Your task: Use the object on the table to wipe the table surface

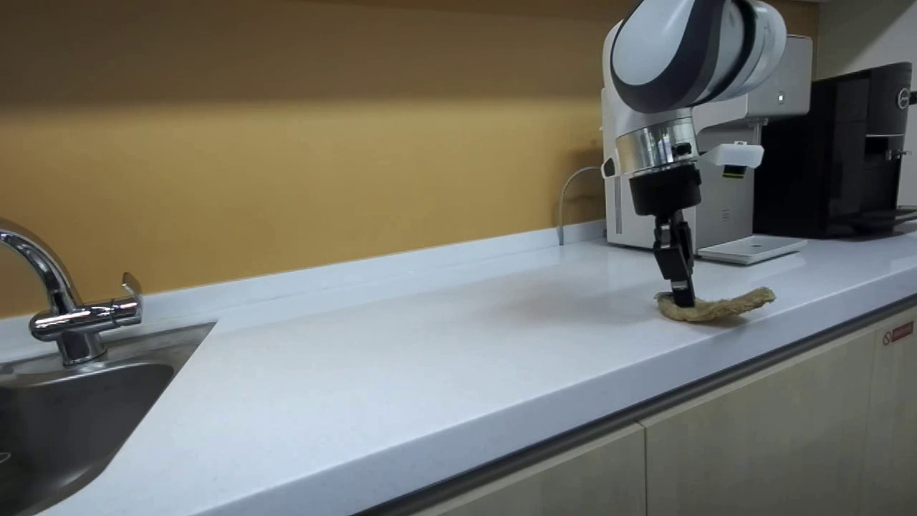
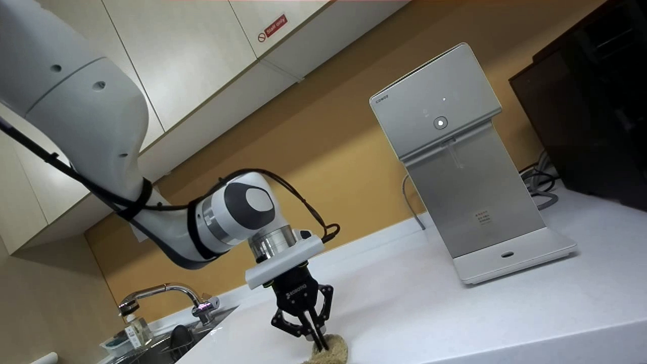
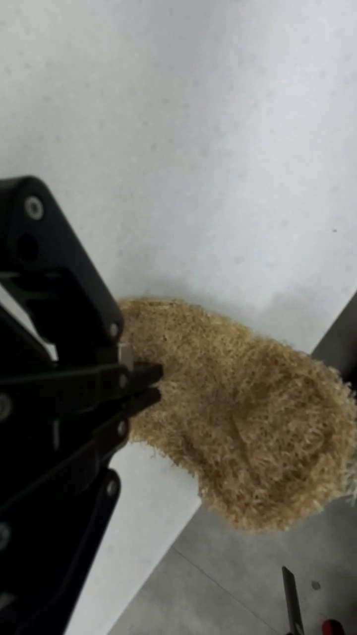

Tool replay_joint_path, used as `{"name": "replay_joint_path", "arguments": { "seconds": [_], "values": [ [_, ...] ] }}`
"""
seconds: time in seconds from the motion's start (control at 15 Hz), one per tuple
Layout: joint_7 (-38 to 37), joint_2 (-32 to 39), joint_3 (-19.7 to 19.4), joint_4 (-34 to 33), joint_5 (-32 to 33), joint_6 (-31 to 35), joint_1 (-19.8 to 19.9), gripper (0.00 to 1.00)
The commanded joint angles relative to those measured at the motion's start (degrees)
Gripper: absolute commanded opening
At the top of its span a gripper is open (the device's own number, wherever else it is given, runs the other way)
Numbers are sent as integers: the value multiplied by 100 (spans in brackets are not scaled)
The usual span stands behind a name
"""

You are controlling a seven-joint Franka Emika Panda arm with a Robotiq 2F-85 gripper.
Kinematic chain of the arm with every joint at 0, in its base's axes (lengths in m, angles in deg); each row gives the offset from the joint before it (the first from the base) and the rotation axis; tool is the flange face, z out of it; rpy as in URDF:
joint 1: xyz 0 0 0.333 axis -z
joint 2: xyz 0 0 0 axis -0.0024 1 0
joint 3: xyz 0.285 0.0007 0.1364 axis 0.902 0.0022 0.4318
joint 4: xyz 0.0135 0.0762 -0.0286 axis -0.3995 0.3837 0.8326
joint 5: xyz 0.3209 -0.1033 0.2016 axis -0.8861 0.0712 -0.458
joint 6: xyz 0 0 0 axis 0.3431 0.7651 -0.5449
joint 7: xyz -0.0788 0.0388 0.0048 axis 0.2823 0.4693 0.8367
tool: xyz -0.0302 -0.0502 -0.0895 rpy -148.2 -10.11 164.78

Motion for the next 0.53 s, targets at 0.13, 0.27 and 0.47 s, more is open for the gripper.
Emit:
{"name": "replay_joint_path", "arguments": {
  "seconds": [0.13,0.27,0.47],
  "values": [
    [-389,-103,-211,57,265,245,87,1],
    [-438,49,-276,-150,271,522,132,1],
    [-528,373,-334,-582,278,858,170,1]
  ]
}}
